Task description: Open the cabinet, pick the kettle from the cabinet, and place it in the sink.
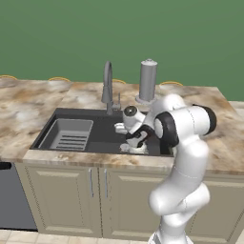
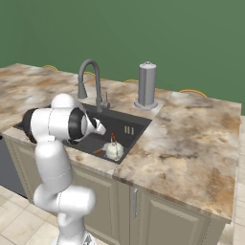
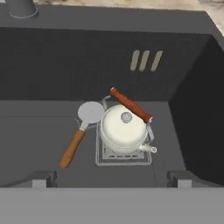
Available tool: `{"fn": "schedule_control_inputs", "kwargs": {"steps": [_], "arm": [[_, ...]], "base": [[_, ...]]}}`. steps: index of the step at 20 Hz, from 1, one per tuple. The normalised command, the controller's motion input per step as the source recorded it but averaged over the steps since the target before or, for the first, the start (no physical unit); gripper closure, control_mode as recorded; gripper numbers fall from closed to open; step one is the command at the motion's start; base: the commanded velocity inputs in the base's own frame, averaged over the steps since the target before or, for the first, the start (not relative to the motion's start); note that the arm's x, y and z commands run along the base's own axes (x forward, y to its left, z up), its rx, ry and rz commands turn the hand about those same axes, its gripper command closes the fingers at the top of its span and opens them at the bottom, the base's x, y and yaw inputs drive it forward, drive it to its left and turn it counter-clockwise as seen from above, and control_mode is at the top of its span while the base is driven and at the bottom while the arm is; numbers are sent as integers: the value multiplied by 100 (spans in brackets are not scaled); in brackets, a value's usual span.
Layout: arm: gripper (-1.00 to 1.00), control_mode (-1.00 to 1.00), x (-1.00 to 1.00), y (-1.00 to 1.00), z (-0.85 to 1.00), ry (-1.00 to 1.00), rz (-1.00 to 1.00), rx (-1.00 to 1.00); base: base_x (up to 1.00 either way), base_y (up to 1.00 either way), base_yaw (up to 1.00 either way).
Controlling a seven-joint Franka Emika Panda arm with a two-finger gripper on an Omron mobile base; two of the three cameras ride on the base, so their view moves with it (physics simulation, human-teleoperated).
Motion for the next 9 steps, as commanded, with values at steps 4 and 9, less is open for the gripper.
{"fn": "schedule_control_inputs", "kwargs": {"steps": [4,9], "arm": [[-100,-100,-20,-6,34,2,17,0],[-100,-100,-25,-6,34,0,19,0]], "base": [[0,0,0],[0,0,0]]}}
